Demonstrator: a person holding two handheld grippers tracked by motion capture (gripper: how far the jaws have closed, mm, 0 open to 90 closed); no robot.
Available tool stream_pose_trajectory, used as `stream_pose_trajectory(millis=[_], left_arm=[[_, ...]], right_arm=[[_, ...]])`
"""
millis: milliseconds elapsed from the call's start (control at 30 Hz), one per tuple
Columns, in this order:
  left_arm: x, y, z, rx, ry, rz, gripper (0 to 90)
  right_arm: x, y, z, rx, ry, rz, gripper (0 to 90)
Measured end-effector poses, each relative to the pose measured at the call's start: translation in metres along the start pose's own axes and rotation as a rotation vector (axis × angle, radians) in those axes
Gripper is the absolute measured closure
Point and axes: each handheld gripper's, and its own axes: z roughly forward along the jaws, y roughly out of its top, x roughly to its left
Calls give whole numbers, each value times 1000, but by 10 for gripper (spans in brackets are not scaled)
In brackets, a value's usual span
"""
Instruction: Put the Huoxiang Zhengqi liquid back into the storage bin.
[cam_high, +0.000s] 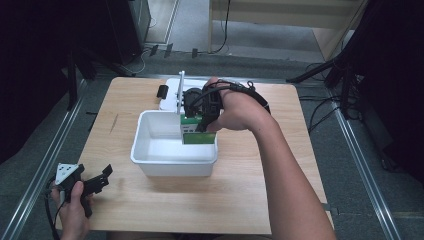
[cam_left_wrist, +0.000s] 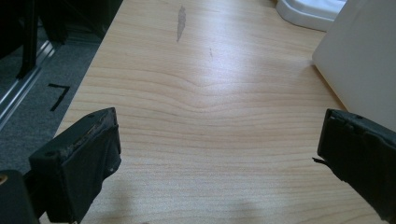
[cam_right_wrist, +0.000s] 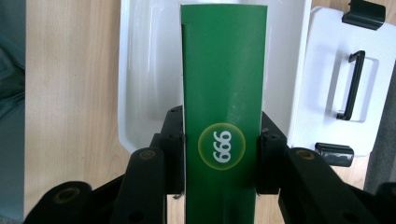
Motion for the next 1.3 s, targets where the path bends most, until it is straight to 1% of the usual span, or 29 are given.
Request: stream_pose_trajectory(millis=[67, 167, 200, 233, 267, 333, 367, 433, 467, 500, 533, 600, 633, 733, 767, 833, 867, 967, 1033, 1133, 1233, 1267, 1300], left_arm=[[0, 0, 0, 2, -1, 3, 1], [0, 0, 0, 0, 0, 2, 1], [0, 0, 0, 0, -1, 3, 1], [0, 0, 0, 1, -1, 4, 1], [0, 0, 0, 1, -1, 3, 1], [0, 0, 0, 2, -2, 3, 1], [0, 0, 0, 2, -2, 3, 1], [1, 0, 0, 3, -2, 3, 1], [1, 0, 0, 5, -4, 2, 1], [1, 0, 0, 5, -4, 2, 1], [1, 0, 0, 5, -4, 2, 1], [1, 0, 0, 5, -4, 2, 1], [1, 0, 0, 6, -4, 2, 1], [1, 0, 0, 4, -4, -1, 1], [1, 0, 0, 3, -4, -2, 1], [1, 0, 0, 3, -3, -2, 1], [1, 0, 0, 3, -4, -2, 1], [1, 0, 0, 3, -3, -1, 1], [1, 0, 0, 2, -3, -1, 1], [1, 0, 0, 2, -3, 0, 1], [1, 0, 0, 2, -3, 0, 1], [1, 0, 0, 2, -3, 0, 1], [0, 0, 0, 1, -3, 0, 1]], right_arm=[[-1, 0, 2, -2, -2, -6, 639], [-1, -1, 7, 5, -3, 6, 639], [-2, -2, 13, -5, -2, -7, 639], [-2, -2, 13, -5, -2, -7, 639], [-2, -2, 15, 3, -2, 4, 639], [-3, -4, 24, -1, 6, 4, 639], [-3, -4, 24, -1, 6, 4, 639], [-4, -4, 30, 4, 7, 4, 639], [-5, -4, 35, 4, 5, 6, 639], [-5, -4, 35, 4, 5, 6, 639], [-6, -5, 40, 7, -3, 11, 639], [-5, -5, 43, 8, -4, 12, 639], [-6, -5, 46, 7, -5, 3, 639], [-6, -6, 53, 8, 3, 2, 638], [-6, -7, 56, 10, 7, 11, 638], [-7, -8, 61, 1, 10, -3, 637], [-7, -8, 63, 7, 8, 9, 637], [-7, -9, 70, 9, 8, 9, 634], [-7, -10, 76, 2, 8, -5, 633], [-6, -12, 87, 1, 25, -4, 632], [-6, -12, 91, 2, 30, -3, 632], [-5, -12, 92, 8, 31, 6, 632], [-5, -12, 94, 6, 32, -1, 632]])
